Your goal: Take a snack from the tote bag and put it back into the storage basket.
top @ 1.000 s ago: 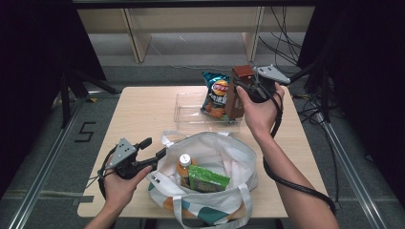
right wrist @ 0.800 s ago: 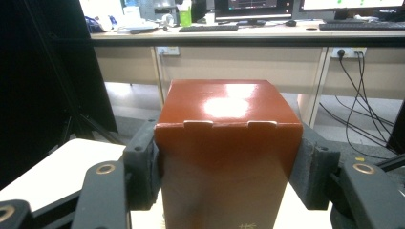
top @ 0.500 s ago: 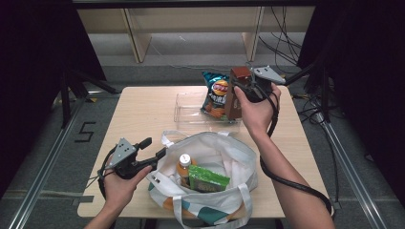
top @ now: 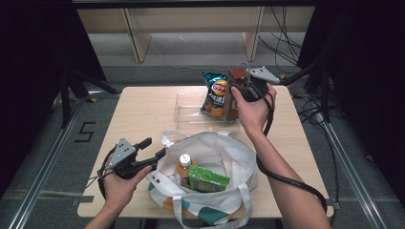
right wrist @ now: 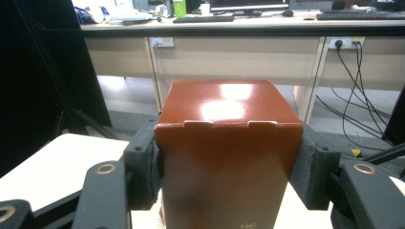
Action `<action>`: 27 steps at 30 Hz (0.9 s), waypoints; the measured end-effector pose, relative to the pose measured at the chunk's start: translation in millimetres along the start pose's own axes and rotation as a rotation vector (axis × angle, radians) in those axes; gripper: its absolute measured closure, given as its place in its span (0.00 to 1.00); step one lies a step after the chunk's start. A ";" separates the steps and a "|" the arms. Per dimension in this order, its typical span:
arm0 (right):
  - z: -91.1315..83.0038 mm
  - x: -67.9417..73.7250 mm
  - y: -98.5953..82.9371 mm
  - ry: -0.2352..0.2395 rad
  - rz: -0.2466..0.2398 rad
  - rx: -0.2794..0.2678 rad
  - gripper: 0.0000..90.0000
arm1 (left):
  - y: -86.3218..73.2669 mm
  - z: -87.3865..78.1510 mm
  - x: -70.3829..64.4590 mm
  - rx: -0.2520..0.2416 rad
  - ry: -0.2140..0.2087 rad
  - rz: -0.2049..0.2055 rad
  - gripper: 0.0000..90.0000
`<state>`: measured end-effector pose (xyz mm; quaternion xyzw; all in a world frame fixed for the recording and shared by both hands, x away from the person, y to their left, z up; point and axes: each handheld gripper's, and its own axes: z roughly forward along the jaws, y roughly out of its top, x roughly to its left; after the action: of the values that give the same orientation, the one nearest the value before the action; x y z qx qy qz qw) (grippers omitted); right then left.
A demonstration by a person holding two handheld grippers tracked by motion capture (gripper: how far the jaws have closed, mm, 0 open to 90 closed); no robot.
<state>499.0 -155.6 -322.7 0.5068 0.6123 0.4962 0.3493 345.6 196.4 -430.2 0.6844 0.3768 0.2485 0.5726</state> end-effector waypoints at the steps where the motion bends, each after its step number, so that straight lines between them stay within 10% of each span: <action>1: 0.0 0.0 0.0 0.000 0.000 0.000 0.44 | 0.1 0.0 0.0 -0.001 0.000 0.000 0.37; 27: 18.8 0.0 -8.4 -0.038 -0.007 0.006 0.44 | -0.1 0.6 -1.9 0.005 -0.006 0.006 0.37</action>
<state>514.1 -150.8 -335.8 0.5148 0.6089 0.4836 0.3612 344.9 194.6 -430.3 0.6876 0.3738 0.2471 0.5713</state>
